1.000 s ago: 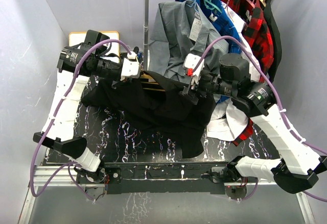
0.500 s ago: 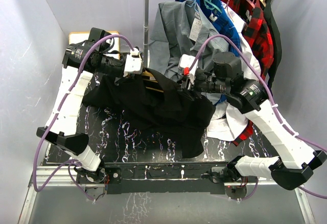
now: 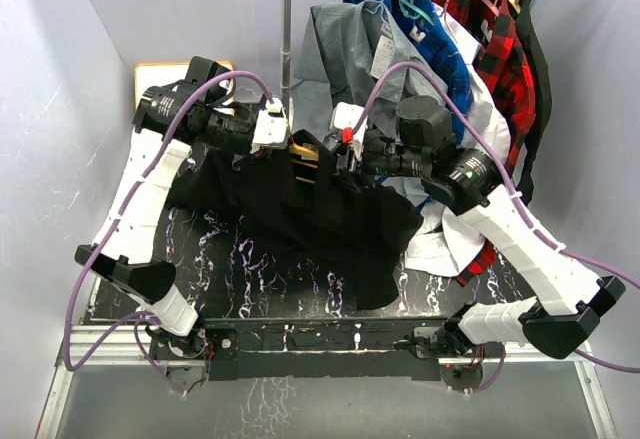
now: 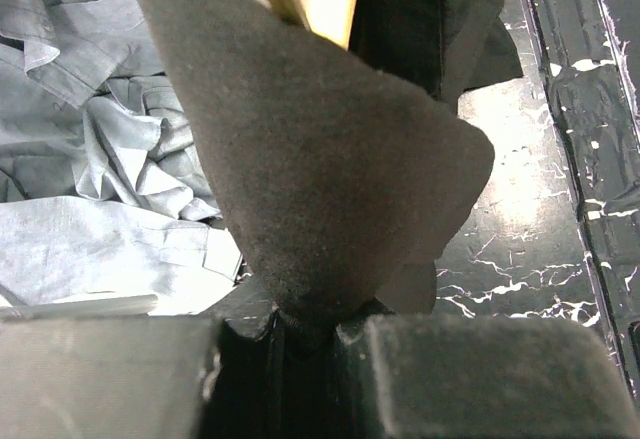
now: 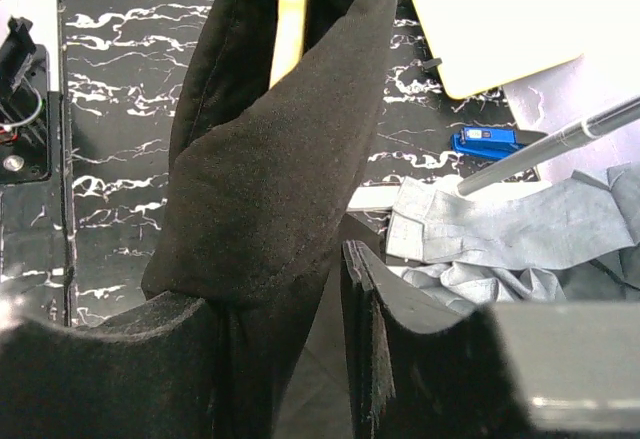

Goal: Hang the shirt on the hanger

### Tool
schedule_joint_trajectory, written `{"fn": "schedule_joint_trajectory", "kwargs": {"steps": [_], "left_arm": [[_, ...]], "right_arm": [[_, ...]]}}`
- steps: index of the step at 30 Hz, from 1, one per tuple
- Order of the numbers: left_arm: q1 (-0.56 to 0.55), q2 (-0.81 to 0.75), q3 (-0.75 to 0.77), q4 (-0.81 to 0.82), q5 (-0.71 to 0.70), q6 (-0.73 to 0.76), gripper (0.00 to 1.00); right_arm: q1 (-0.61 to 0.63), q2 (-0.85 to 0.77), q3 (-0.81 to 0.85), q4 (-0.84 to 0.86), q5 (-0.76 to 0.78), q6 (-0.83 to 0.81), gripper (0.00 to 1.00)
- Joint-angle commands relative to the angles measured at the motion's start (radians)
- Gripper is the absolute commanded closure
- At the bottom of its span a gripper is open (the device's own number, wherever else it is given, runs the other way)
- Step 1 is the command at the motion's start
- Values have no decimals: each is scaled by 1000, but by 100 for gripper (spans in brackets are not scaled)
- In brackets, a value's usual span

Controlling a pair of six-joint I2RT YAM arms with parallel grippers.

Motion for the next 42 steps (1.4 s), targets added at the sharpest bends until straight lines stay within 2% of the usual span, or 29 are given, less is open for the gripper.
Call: {"fn": "schedule_joint_trajectory", "kwargs": {"steps": [1,3,11,13,14,16,18,21,22,23,24,28,31,34,38,42], "left_arm": [[-20,-12,10,57,126,-28,100],[-20,-12,10,58,126,-27,100],[-20,-10,12,58,135,-29,100],[-21,-6,12,60,140,-31,100],[-21,-5,12,64,143,-37,100],[-22,-6,6,86,138,-61,100],[-22,-18,-18,140,99,-106,100],[-21,-38,-35,237,-31,-245,98],[-18,-38,-13,244,-65,-280,62],[-12,-38,6,244,-73,-310,22],[-8,-46,12,252,-73,-340,4],[-5,-85,22,307,-90,-448,2],[29,-115,-12,368,-187,-484,2],[56,-138,-63,469,-359,-526,2],[57,-156,-122,622,-666,-544,2],[56,-161,-123,622,-724,-591,2]], "right_arm": [[22,10,6,74,-15,8,88],[22,6,-16,65,-13,10,100],[23,-72,-155,110,-20,70,100],[23,-75,-156,121,-27,84,95],[22,-69,-144,121,-31,85,100],[23,-55,-120,120,-27,90,100],[23,-45,-106,120,33,108,100],[20,-48,-116,92,199,151,100],[18,-56,-133,80,244,167,100],[17,-74,-163,79,278,185,100],[17,-99,-206,92,311,212,100],[15,-250,-394,220,457,328,100],[14,-341,-489,255,517,387,100],[14,-389,-539,258,535,417,100],[14,-397,-555,224,493,430,100],[14,-432,-572,263,487,431,100]]}}
